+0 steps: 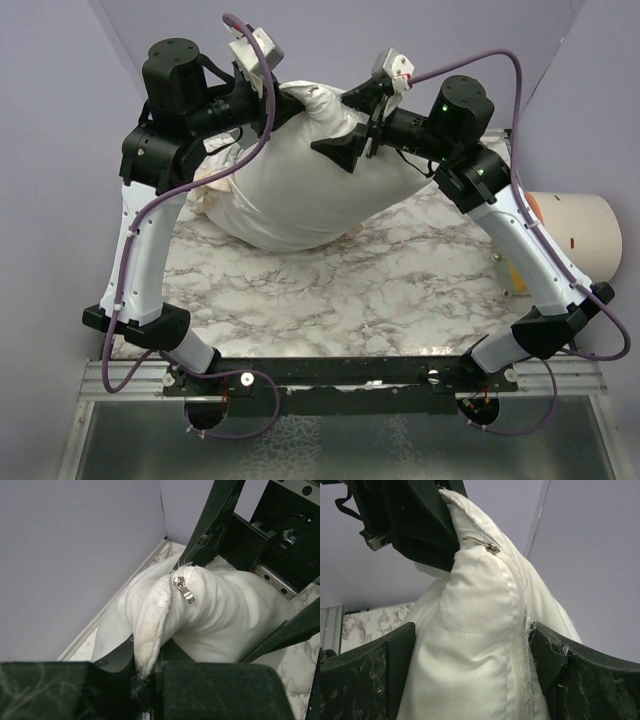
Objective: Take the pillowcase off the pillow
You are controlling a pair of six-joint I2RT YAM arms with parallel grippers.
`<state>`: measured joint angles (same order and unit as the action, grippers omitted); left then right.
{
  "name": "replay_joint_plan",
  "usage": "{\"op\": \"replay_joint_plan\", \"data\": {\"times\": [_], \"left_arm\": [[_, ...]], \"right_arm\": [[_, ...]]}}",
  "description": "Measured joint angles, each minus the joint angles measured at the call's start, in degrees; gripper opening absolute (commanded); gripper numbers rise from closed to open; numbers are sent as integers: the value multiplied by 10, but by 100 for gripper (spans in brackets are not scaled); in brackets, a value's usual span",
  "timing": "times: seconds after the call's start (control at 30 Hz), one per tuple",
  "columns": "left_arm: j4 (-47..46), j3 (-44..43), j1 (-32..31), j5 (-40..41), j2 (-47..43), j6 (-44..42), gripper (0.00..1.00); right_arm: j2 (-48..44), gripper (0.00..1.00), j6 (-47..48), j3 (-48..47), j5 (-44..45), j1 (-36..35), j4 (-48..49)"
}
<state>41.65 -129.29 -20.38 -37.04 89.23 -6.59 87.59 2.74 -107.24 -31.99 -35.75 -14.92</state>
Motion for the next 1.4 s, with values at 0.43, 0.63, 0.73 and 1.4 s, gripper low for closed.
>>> {"op": "replay_joint_plan", "data": {"times": [0.43,0.63,0.73,1.4], "left_arm": [[40,96,96,29,-47,-139,99],[80,224,263,1,-38,-260,98],[111,311,271,-3,-37,-342,98],[54,508,325,-20,27,-557,95]], "right_arm": [[-41,1,9,63,-7,140,-38],[-106,1,43,120,-18,165,-48],[-126,1,56,137,-40,162,-47],[-161,1,75,181,-107,175,-32]]}}
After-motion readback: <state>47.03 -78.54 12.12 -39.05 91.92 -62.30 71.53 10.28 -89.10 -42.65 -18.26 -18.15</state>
